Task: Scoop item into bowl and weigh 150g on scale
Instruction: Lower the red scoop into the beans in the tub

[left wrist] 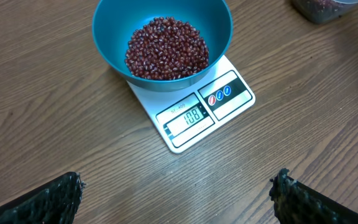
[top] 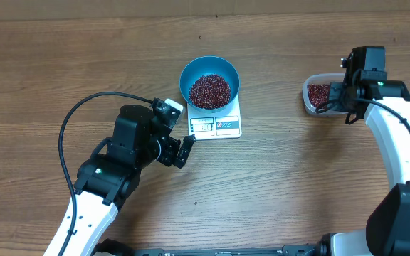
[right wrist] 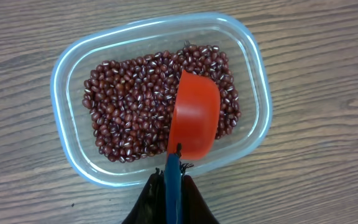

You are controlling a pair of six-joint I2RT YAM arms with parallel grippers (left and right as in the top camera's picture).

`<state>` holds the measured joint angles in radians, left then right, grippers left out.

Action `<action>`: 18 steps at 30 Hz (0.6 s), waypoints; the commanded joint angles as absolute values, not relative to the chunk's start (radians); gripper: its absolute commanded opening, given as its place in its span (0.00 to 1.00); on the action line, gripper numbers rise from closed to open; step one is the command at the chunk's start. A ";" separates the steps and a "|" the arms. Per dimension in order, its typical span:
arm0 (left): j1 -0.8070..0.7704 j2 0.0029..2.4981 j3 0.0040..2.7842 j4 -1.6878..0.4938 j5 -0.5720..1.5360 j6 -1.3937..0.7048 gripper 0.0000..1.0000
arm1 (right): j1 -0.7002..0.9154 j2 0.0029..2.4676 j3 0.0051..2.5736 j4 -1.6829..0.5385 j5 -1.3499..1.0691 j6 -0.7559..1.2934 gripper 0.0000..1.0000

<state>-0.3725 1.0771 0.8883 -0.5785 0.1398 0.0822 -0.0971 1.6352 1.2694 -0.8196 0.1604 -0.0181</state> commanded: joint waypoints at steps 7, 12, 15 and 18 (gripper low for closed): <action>-0.369 1.060 0.886 -0.576 0.154 0.101 1.00 | -0.139 1.654 1.271 -0.780 0.208 -0.008 0.04; -0.369 1.060 0.886 -0.576 0.154 0.101 1.00 | -0.174 1.668 1.271 -0.785 0.198 -0.007 0.04; -0.369 1.060 0.886 -0.576 0.154 0.101 1.00 | -0.191 1.686 1.271 -0.783 0.161 -0.008 0.04; -0.369 1.060 0.886 -0.576 0.154 0.101 1.00 | -0.196 1.710 1.271 -0.780 0.146 -0.008 0.04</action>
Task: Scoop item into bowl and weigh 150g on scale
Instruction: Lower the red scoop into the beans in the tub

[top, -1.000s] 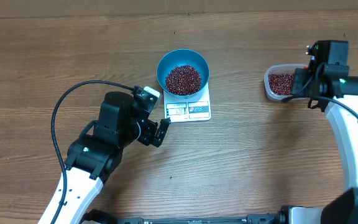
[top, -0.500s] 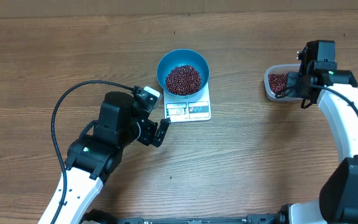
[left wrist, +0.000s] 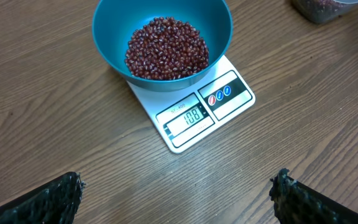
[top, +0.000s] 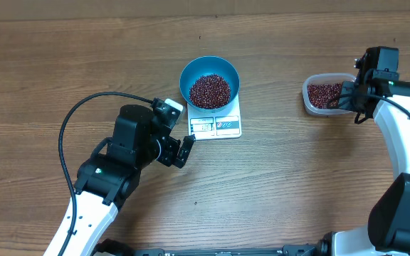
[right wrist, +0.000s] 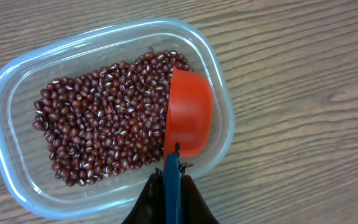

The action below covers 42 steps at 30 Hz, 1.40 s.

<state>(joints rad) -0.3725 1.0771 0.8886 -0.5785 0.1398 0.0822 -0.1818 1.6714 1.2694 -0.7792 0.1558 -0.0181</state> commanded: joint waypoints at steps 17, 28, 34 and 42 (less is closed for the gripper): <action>-0.369 1.060 0.886 -0.576 0.154 0.101 1.00 | -0.198 1.723 1.271 -0.815 -0.207 -0.208 0.04; -0.369 1.060 0.886 -0.576 0.154 0.101 1.00 | -0.247 1.727 1.271 -0.826 -0.422 -0.298 0.04; -0.369 1.060 0.886 -0.576 0.154 0.101 1.00 | -0.301 1.771 1.271 -0.823 -0.498 -0.309 0.04; -0.369 1.060 0.886 -0.576 0.154 0.101 0.99 | -0.325 1.831 1.271 -0.813 -0.587 -0.323 0.04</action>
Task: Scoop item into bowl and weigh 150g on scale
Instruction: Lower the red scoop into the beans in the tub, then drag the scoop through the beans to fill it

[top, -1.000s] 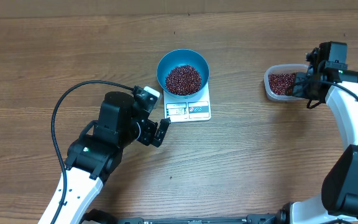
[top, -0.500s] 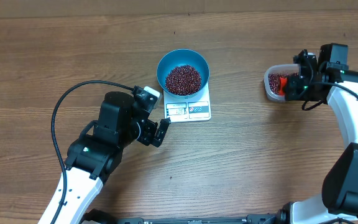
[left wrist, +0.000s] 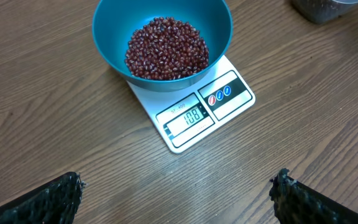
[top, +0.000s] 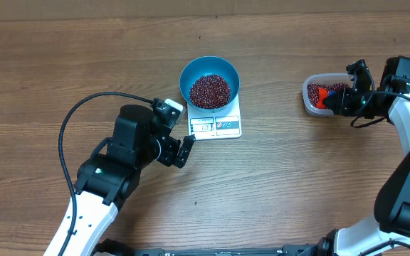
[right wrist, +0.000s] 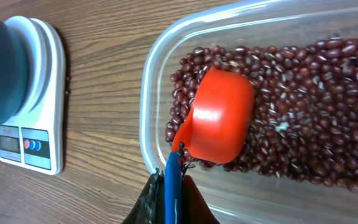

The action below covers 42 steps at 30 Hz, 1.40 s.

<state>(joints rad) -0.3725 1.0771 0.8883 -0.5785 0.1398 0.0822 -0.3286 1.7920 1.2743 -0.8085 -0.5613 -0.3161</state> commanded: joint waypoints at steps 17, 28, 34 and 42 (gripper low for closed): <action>-0.369 1.060 0.886 -0.576 0.154 0.101 1.00 | -0.350 1.917 1.271 -0.772 -0.604 -0.323 0.04; -0.369 1.060 0.886 -0.576 0.154 0.101 1.00 | -0.413 1.964 1.271 -0.765 -0.605 -0.323 0.04; -0.369 1.060 0.886 -0.576 0.154 0.101 1.00 | -0.471 1.991 1.271 -0.760 -0.606 -0.323 0.04; -0.369 1.060 0.886 -0.576 0.154 0.101 1.00 | -0.510 2.037 1.271 -0.761 -0.714 -0.323 0.04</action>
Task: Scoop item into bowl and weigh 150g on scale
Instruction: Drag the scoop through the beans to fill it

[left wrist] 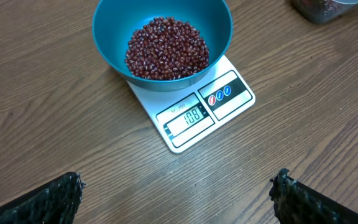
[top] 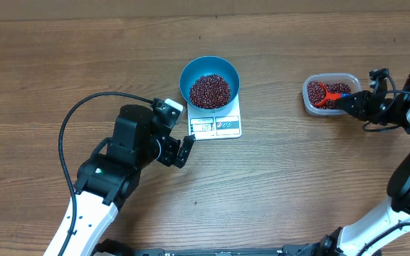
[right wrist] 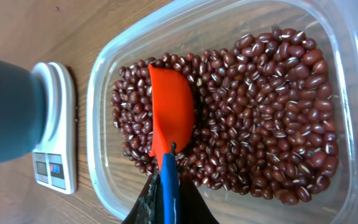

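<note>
A blue bowl holding red beans stands on the white scale, whose display reads 108. At the right, a clear tub of red beans holds the red scoop, lying on its edge among the beans. My right gripper is shut on the scoop's blue handle, reaching in from the tub's right side. My left gripper is open over bare wood, just in front of the scale.
The wooden table stretches all round. The left arm's black cable loops over the table at the left. The scale lies between the two arms.
My right gripper has drawn back to the right and the scoop has turned from dome-up onto its edge in the beans. The left arm, bowl and scale reading are unchanged.
The right gripper held the scoop upside down over the tub, seen from straight above. It then shifted right, later swung low to the tub's right side with the scoop on the beans, and now the scoop is on its edge in them. The scale has read 108 throughout.
</note>
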You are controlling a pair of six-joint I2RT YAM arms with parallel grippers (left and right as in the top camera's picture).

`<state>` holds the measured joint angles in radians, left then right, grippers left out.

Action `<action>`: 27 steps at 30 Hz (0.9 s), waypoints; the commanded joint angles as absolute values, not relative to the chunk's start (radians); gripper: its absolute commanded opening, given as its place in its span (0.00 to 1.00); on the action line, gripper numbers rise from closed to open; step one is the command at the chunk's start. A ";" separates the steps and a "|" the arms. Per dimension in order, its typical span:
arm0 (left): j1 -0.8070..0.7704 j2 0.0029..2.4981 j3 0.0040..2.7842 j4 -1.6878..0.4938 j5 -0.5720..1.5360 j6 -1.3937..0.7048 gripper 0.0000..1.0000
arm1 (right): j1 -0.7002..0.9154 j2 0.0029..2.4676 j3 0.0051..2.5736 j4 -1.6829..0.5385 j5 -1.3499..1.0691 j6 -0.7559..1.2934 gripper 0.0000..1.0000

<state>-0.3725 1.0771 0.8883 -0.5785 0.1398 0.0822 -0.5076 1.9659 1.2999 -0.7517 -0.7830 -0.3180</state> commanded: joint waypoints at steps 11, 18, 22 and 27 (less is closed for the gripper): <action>-0.369 1.060 0.886 -0.576 0.154 0.101 0.99 | -0.550 2.037 1.288 -0.776 -0.848 -0.323 0.04; -0.369 1.060 0.886 -0.576 0.154 0.101 1.00 | -0.588 2.032 1.353 -0.826 -0.963 -0.324 0.04; -0.369 1.060 0.886 -0.576 0.154 0.101 1.00 | -0.599 2.031 1.369 -0.838 -1.021 -0.324 0.04; -0.369 1.060 0.886 -0.576 0.154 0.101 1.00 | -0.601 2.029 1.383 -0.870 -1.094 -0.379 0.04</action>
